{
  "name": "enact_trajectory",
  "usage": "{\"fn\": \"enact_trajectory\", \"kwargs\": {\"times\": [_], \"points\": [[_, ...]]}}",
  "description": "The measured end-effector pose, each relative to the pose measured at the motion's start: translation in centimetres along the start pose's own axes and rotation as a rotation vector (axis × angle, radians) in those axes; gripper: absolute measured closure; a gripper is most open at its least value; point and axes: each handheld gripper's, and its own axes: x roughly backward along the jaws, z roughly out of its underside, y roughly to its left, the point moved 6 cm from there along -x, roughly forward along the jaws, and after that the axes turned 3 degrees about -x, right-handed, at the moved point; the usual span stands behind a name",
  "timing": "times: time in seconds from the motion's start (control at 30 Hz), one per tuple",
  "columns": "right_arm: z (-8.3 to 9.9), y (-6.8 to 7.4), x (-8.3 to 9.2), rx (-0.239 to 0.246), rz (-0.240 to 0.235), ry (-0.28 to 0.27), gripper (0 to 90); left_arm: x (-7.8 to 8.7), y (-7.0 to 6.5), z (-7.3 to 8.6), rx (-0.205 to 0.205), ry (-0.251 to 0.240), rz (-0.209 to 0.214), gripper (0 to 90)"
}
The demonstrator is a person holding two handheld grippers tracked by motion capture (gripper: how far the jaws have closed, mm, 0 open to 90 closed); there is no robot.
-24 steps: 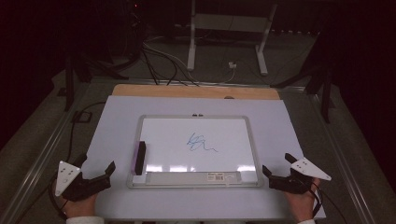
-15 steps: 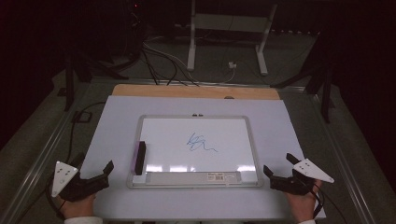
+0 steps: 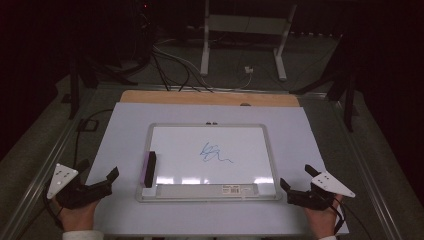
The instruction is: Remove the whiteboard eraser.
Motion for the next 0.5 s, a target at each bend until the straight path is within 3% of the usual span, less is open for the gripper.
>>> {"fn": "enact_trajectory", "kwargs": {"times": [0.27, 0.5], "points": [[0.0, 0.1, 0.0, 0.000, -0.002, -0.004, 0.0, -1.0, 0.4, -0.4, 0.023, 0.026, 0.009, 0.5], [0.0, 0.0, 0.0, -0.007, -0.002, -0.004, 0.0, -2.0, 0.2, -0.4, 0.014, 0.061, 0.022, 0.5]]}}
